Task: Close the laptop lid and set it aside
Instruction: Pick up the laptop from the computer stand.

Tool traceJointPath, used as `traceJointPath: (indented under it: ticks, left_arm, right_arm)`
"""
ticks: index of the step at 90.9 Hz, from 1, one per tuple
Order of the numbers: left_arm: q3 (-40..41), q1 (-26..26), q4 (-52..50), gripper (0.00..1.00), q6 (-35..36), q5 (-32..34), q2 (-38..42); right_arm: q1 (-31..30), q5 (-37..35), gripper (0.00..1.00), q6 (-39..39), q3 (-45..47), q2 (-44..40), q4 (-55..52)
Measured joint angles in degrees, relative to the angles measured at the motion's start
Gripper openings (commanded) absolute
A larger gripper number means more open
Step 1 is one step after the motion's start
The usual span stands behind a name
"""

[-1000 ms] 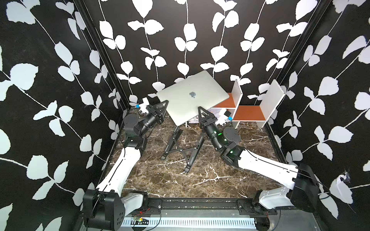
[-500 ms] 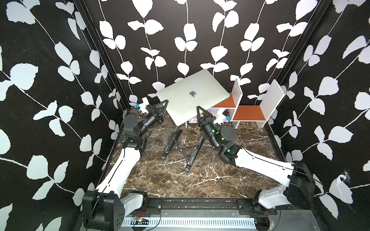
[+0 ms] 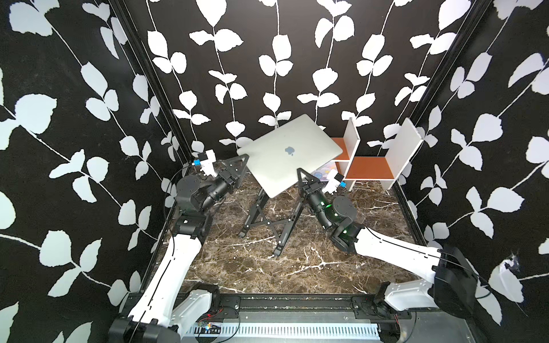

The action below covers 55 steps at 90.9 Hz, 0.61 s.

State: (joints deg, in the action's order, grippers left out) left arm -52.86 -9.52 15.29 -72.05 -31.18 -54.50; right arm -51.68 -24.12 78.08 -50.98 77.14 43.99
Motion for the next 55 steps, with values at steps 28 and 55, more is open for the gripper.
traceJointPath:
  ticks: [28,55]
  left_arm:
    - [10.51,2.08,-18.91,0.86,12.52,16.24,15.41]
    - [15.17,2.58,-26.64,0.87,14.60,23.85,21.81]
  right_arm:
    - [5.46,-7.98,0.00,-1.29,6.16,-1.38,-0.70]
    - [6.16,-8.57,0.00,-0.46,6.16,0.07,5.57]
